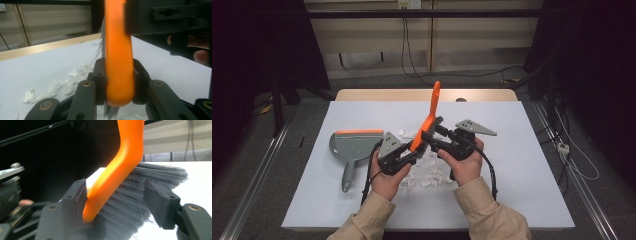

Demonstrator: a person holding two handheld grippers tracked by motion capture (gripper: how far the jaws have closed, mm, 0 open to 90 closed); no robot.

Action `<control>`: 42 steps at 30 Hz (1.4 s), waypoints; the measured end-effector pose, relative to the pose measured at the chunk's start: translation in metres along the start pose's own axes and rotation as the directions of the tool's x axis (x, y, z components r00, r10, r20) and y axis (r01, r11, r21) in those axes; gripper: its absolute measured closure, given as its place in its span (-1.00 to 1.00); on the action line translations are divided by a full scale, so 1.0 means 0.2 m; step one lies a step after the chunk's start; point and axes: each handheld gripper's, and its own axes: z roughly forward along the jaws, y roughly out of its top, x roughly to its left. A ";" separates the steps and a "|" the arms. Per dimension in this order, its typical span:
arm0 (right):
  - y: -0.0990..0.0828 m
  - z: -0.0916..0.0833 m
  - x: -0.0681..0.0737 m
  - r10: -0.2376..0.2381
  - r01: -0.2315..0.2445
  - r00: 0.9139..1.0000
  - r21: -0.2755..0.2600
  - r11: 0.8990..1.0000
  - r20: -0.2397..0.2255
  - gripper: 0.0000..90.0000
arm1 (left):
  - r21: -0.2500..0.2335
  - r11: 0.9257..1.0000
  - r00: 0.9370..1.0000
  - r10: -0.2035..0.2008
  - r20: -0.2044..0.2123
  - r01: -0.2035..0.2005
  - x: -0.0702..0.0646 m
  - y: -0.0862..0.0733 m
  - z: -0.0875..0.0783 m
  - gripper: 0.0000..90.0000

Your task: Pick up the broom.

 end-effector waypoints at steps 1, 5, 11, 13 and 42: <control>0.00 0.02 0.01 0.019 -0.019 1.000 -0.005 1.000 0.011 -0.23 | 0.007 1.000 1.000 0.021 -0.010 -0.021 -0.01 0.00 0.00 0.56; 0.01 0.06 0.03 0.053 -0.055 0.996 0.016 0.998 0.065 -0.33 | -0.012 0.999 0.999 0.052 -0.006 -0.052 -0.04 0.01 -0.01 0.53; 0.02 0.09 0.06 0.131 -0.132 0.988 0.013 0.991 0.085 -0.19 | -0.021 0.995 0.995 0.094 -0.032 -0.094 -0.08 0.01 -0.02 0.48; 0.02 0.10 0.07 0.142 -0.146 0.985 0.025 0.989 0.097 -0.16 | -0.031 0.995 0.995 0.098 -0.028 -0.099 -0.09 0.01 -0.01 0.45; 0.14 -0.06 -0.12 0.069 -0.076 0.995 0.105 0.992 0.076 0.56 | -0.041 0.998 0.998 0.042 0.038 -0.041 0.08 -0.02 -0.12 -0.61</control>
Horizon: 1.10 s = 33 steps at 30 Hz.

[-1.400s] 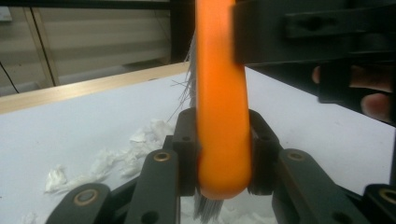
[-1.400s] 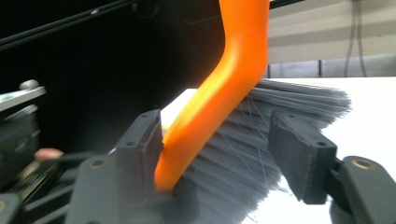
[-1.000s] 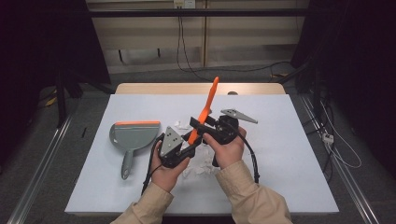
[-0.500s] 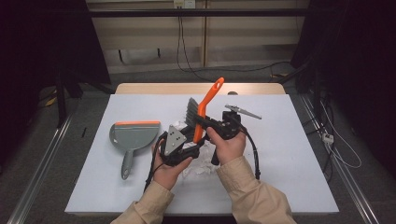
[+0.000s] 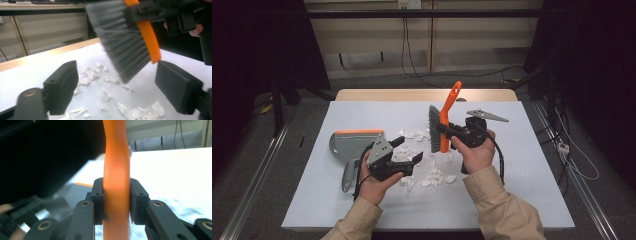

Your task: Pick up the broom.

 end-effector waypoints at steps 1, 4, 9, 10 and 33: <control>0.00 -0.01 -0.01 -0.022 0.021 1.000 0.017 1.000 0.006 0.56 | -0.001 1.000 1.000 -0.008 -0.002 0.008 0.01 0.00 -0.01 -0.63; 0.00 -0.03 -0.05 -0.025 0.024 1.000 0.043 0.999 0.008 0.56 | -0.002 1.000 1.000 -0.012 0.003 0.012 0.04 0.00 -0.06 -0.66; 0.01 -0.08 -0.09 -0.058 0.056 0.998 0.077 0.995 0.022 0.56 | 0.005 1.000 1.000 -0.020 0.003 0.020 0.10 0.00 -0.13 -0.72; 0.02 -0.09 -0.10 -0.066 0.064 0.997 0.088 0.994 0.026 0.56 | 0.008 1.000 1.000 -0.019 0.000 0.019 0.12 -0.01 -0.15 -0.74; 0.00 -0.22 -0.35 -0.093 0.058 0.986 0.234 0.970 0.138 0.55 | -0.021 0.997 0.996 -0.081 -0.025 0.080 0.33 -0.09 -0.46 -0.87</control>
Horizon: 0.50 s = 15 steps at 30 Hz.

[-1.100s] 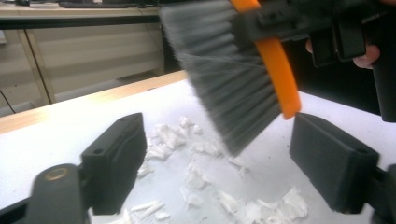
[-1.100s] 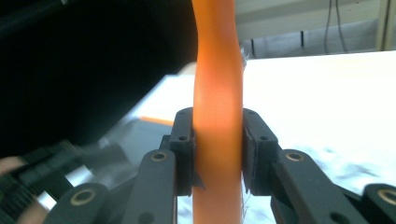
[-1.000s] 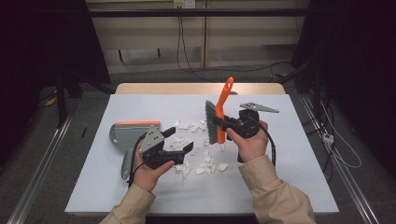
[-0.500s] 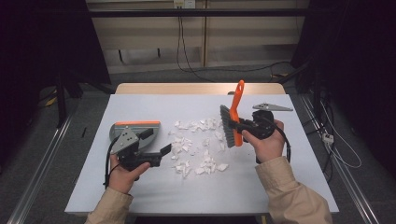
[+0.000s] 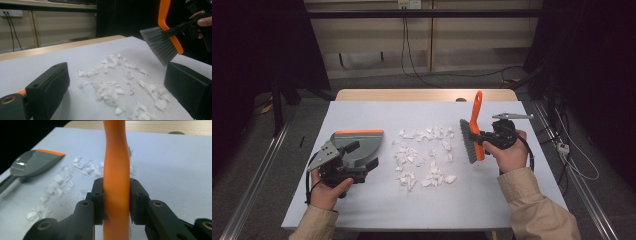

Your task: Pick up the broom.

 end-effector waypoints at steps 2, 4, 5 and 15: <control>0.00 0.00 -0.03 -0.015 0.015 0.999 0.023 1.000 0.032 0.55 | -0.002 1.000 1.000 -0.012 -0.007 0.012 0.02 -0.01 -0.02 -0.87; 0.00 0.00 -0.06 -0.016 0.013 0.998 0.049 0.999 0.063 0.55 | -0.007 1.000 1.000 -0.018 -0.012 0.018 0.03 -0.02 -0.03 -0.86; 0.00 0.01 -0.08 -0.010 0.006 0.998 0.058 0.998 0.067 0.55 | 0.000 1.000 1.000 -0.012 -0.013 0.012 0.04 -0.02 -0.04 -0.86; -0.03 0.11 -0.13 -0.037 0.021 0.993 0.135 0.991 0.112 0.55 | -0.009 1.000 0.999 -0.005 -0.038 0.005 0.06 -0.05 -0.08 -0.86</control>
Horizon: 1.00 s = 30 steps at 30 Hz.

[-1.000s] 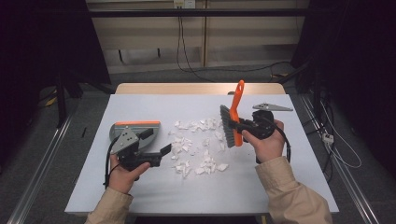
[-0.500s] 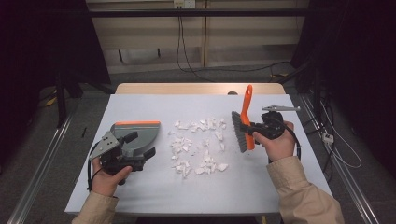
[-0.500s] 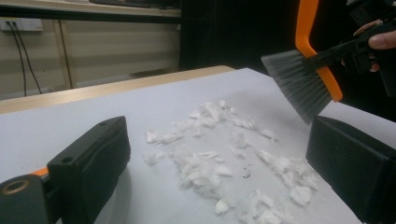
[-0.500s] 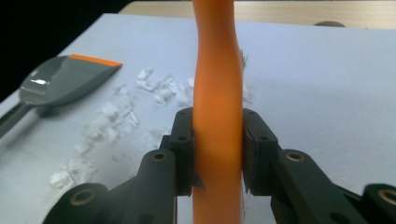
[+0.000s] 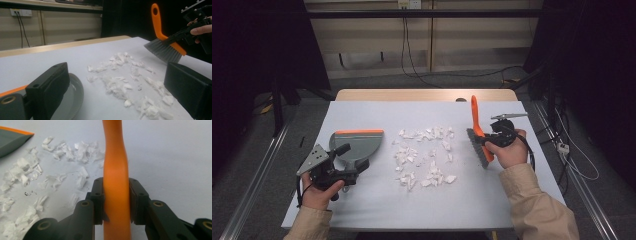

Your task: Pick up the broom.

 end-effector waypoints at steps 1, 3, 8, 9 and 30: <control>0.00 0.02 0.01 -0.008 0.008 1.000 0.005 1.000 0.001 0.55 | 0.004 1.000 1.000 0.003 -0.002 -0.003 0.00 0.00 0.00 -0.86; 0.00 0.05 0.01 -0.027 0.027 1.000 0.008 1.000 0.003 0.56 | 0.003 1.000 1.000 0.005 0.002 -0.005 0.01 -0.01 0.00 -0.86; 0.01 0.10 0.02 -0.042 0.042 0.999 -0.010 0.999 0.021 0.57 | 0.007 1.000 1.000 0.000 -0.009 0.000 0.03 -0.02 -0.02 -0.86; 0.01 0.11 0.02 -0.047 0.047 0.998 -0.013 0.999 0.029 0.57 | 0.008 1.000 1.000 0.000 -0.012 0.000 0.04 -0.02 -0.02 -0.86; -0.04 0.09 0.03 -0.114 0.116 0.992 -0.036 0.993 0.053 0.32 | 0.025 1.000 0.999 0.005 -0.032 -0.004 0.04 -0.04 -0.04 -0.86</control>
